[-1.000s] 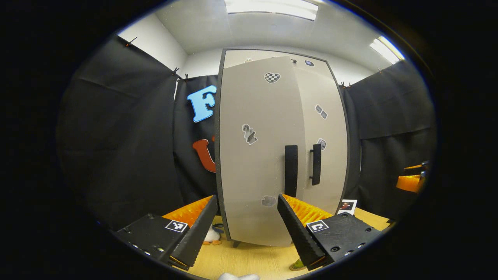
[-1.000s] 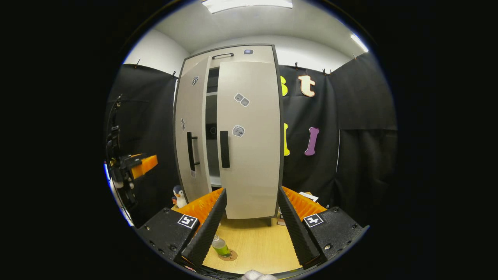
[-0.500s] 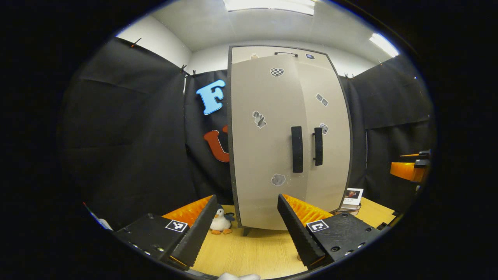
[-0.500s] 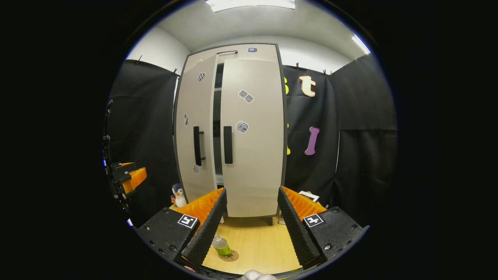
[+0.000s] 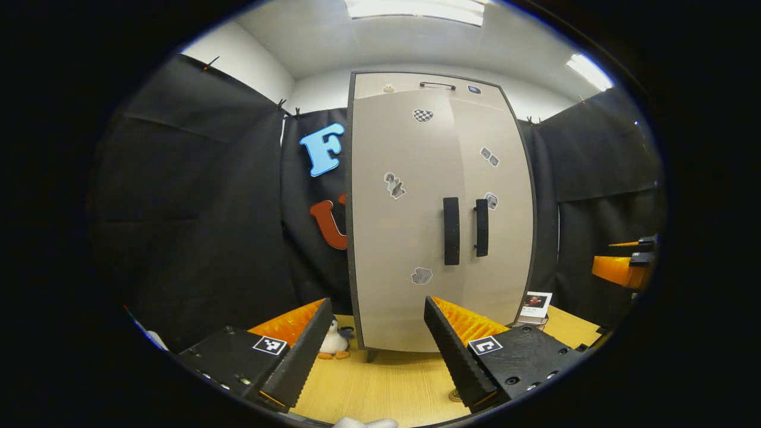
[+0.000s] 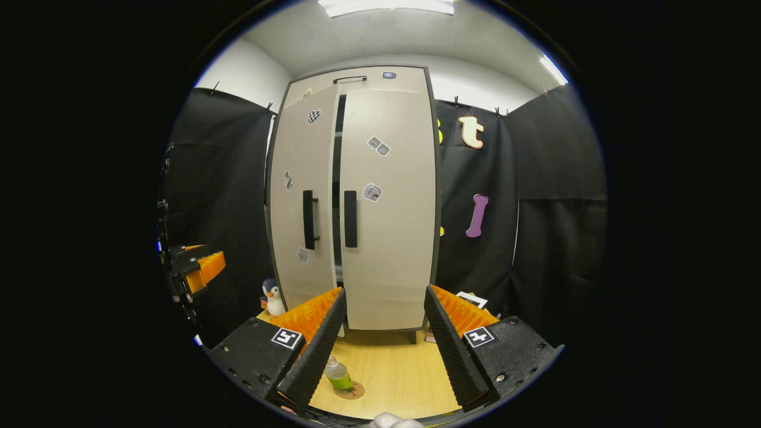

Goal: Grasp the bottle in the cabinet with the left hand and place it on the coaster, then close the right door with the right hand and the left door with the left hand.

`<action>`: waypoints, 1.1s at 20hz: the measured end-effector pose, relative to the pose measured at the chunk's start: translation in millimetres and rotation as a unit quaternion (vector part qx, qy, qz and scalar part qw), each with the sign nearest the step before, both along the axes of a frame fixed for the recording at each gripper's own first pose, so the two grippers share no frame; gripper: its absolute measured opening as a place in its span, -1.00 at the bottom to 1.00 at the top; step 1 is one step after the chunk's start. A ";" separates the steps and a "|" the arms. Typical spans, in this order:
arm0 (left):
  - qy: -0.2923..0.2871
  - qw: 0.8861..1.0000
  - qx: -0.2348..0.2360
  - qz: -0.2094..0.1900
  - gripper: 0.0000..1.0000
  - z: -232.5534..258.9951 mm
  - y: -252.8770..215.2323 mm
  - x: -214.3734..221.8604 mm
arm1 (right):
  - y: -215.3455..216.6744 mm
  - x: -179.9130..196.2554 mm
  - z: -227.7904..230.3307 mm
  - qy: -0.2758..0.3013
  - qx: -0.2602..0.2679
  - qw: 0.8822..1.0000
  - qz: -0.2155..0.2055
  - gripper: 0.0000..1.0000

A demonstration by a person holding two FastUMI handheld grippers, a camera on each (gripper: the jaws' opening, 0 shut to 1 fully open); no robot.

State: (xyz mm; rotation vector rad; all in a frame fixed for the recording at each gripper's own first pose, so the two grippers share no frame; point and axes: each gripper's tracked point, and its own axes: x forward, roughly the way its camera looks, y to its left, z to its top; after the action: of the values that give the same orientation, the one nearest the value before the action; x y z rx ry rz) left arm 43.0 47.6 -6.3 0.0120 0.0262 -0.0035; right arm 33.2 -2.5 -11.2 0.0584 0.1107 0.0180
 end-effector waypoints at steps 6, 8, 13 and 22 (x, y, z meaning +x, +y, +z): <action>0.004 1.000 0.004 -0.002 0.90 -2.1 -1.0 -5.0 | -0.2 1.8 -3.7 -0.001 0.003 1.000 -0.007 0.63; 0.008 1.000 0.004 -0.002 0.90 -6.2 -2.2 -6.1 | 1.2 3.1 -6.2 0.001 0.004 1.000 -0.006 0.63; 0.008 1.000 0.010 -0.003 0.90 -5.4 -2.3 -8.8 | 1.4 2.1 -9.3 0.003 0.006 1.000 -0.009 0.63; 0.010 1.000 0.005 -0.004 0.90 -6.7 -3.4 -10.6 | -3.1 -1.6 -9.3 0.003 0.004 1.000 -0.015 0.63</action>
State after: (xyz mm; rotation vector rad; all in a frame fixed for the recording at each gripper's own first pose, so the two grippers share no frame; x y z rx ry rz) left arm 32.4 44.2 -13.0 0.0217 0.0452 -0.0115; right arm 31.5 -5.6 -20.4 0.0675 0.1152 -0.0122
